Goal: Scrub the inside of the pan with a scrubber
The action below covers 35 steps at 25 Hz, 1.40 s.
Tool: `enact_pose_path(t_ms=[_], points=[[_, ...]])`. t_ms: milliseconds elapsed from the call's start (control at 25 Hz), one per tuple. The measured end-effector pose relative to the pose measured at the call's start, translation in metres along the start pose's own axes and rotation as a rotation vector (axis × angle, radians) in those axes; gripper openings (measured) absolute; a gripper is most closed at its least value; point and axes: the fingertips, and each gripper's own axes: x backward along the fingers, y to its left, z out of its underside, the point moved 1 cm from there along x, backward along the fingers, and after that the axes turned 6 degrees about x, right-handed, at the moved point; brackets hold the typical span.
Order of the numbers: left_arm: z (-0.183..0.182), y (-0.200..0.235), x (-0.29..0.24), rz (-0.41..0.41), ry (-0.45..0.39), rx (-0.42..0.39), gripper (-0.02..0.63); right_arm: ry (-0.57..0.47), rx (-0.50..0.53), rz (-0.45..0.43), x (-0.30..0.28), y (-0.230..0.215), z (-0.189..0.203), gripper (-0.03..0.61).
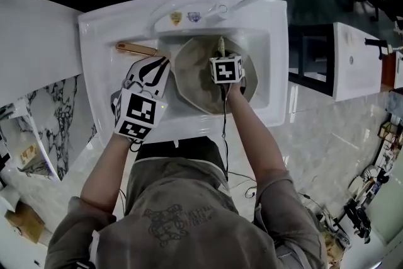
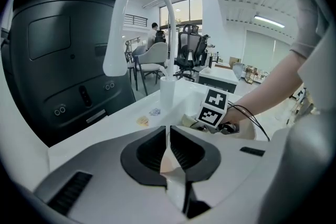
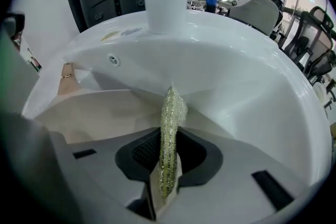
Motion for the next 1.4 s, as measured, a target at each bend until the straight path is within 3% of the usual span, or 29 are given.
enact_pose_path(t_ms=[280, 600, 880, 1120, 1400], points=[[0.014, 0.004, 0.005, -0.015, 0.012, 0.018, 0.037, -0.07, 0.079, -0.118, -0.006, 0.037, -0.016, 0.078], [0.022, 0.006, 0.009, -0.028, 0.011, 0.027, 0.037, -0.113, 0.166, -0.351, 0.005, 0.094, -0.029, 0.078], [0.026, 0.007, 0.009, -0.031, 0.012, 0.038, 0.037, -0.066, 0.244, -0.522, 0.025, 0.118, -0.02, 0.078], [0.025, 0.005, 0.004, -0.02, 0.009, 0.029, 0.037, -0.007, 0.422, -0.779, 0.057, 0.146, 0.0, 0.078], [0.023, -0.001, -0.002, 0.003, 0.01, 0.015, 0.035, 0.046, 0.44, -0.97, 0.09, 0.152, 0.019, 0.078]])
